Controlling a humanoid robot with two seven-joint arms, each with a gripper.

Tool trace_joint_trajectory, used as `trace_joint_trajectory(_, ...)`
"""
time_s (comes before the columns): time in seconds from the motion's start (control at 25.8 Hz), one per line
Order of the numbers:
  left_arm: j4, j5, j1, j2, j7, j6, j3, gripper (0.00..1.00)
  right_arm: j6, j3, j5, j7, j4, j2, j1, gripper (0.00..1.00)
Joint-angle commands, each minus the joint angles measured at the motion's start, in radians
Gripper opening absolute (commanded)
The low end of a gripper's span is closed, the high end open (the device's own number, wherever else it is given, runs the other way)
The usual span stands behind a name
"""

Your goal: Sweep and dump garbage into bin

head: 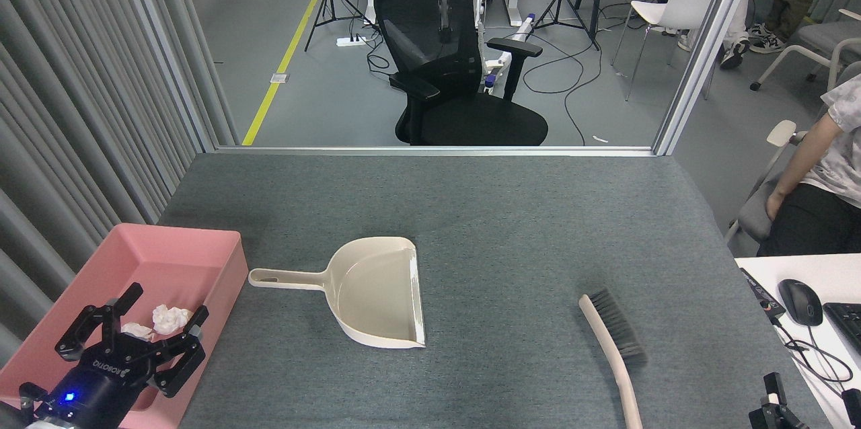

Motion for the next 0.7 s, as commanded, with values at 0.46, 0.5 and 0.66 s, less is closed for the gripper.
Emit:
trace_joint_trajectory(0.46,-0.008,0.015,0.028,-0.108,-0.078,0.053,0.012,1.00,0.041,0.045,0.006,0.008,0.023,0.001,-0.079,1.00)
trace_joint_trajectory(0.5,-0.008,0.015,0.026,-0.120,-0.086,0.061,0.012,1.00,0.049,0.057,0.006,0.008,0.024,0.002,-0.079,1.00)
trace_joint_trajectory(0.66,-0.008,0.019,0.014,-0.171,-0.107,0.087,0.012,1.00,0.092,0.111,0.004,0.006,0.023,0.005,-0.079,1.00)
